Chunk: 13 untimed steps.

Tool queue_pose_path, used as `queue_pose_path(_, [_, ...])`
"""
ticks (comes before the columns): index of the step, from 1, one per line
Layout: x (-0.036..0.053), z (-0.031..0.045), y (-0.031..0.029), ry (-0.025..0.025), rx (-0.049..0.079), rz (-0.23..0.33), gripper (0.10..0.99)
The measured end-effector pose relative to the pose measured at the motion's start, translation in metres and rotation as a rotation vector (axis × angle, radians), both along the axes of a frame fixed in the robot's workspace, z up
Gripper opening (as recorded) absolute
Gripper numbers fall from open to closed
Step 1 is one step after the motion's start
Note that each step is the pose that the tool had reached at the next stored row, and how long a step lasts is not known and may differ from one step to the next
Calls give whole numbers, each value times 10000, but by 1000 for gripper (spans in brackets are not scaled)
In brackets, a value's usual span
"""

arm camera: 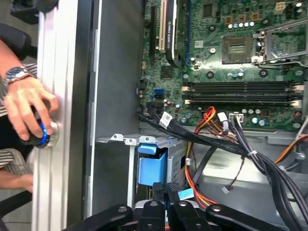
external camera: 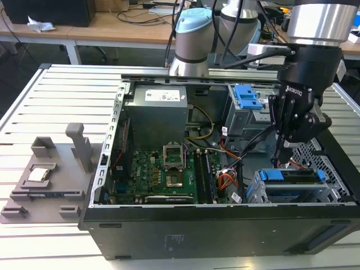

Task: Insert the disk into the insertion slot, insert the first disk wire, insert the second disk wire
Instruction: 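Insert the second disk wire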

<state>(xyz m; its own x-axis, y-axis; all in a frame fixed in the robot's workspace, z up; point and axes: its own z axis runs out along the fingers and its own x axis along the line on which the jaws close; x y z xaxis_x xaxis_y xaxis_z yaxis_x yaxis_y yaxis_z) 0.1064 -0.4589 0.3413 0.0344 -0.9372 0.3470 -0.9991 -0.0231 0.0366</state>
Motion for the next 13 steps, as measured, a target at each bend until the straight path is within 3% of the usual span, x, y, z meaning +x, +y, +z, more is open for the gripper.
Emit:
queue_pose_path(1, [0,0,-28,0,344,-1,145])
queue_pose_path(4, [0,0,-57,0,996,0,145])
queue_pose_path(6, [0,0,-56,0,1055,-1,145])
queue_pose_path(11, [0,0,-57,0,1061,0,145])
queue_pose_path(13, [0,-1,-59,0,1235,-1,145])
